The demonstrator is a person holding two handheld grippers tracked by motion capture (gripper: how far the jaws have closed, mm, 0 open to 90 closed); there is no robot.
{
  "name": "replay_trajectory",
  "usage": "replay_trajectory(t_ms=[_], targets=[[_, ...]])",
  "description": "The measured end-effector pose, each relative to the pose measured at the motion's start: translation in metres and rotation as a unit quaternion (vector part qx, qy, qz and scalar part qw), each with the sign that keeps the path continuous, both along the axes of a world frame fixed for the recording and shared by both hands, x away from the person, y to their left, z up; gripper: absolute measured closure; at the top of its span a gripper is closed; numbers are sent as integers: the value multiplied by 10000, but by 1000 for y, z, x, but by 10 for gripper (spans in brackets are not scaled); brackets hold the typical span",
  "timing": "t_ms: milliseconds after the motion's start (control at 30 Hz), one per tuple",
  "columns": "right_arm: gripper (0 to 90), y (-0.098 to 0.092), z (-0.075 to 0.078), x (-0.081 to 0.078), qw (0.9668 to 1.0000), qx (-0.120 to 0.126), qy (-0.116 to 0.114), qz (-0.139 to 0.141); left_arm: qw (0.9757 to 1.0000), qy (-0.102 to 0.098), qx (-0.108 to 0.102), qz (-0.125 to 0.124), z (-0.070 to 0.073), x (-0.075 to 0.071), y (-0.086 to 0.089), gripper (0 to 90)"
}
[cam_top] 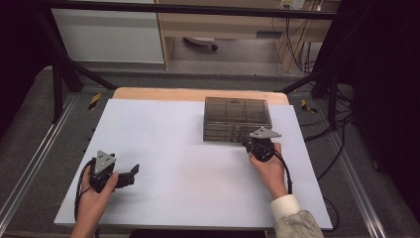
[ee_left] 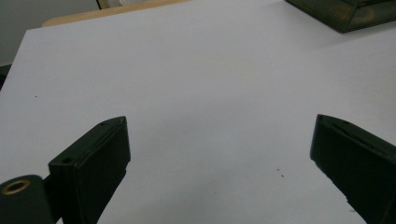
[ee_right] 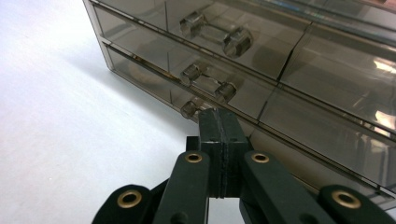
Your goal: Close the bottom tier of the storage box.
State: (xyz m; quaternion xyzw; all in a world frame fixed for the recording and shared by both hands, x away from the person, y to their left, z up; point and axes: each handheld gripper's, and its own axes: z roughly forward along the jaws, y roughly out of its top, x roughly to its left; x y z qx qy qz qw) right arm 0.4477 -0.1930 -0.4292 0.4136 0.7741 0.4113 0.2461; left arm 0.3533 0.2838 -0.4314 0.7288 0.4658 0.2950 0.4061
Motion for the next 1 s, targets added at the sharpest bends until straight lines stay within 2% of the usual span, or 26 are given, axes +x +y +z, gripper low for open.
replay_trajectory(t_ms=[167, 300, 533, 767, 900, 1000], targets=[[899, -2, 3, -3, 10000, 64, -18, -4, 10000, -2, 10, 4, 0, 0, 0, 47], [807, -4, 6, -6, 9998, 197, -44, 19, 10000, -12, 0, 12, 0, 0, 1, 47], [718, -2, 15, -15, 9993, 289, -136, 184, 10000, -7, 12, 6, 0, 0, 0, 47], [498, 0, 18, -17, 9993, 283, -174, 179, 10000, -19, 1, 10, 0, -1, 1, 47], [364, 2, 18, -16, 9995, 272, -113, 138, 10000, -16, -5, 12, 0, -1, 1, 47], [303, 4, 20, -17, 9994, 287, -96, 147, 10000, -16, 1, 11, 0, 0, 1, 46]])
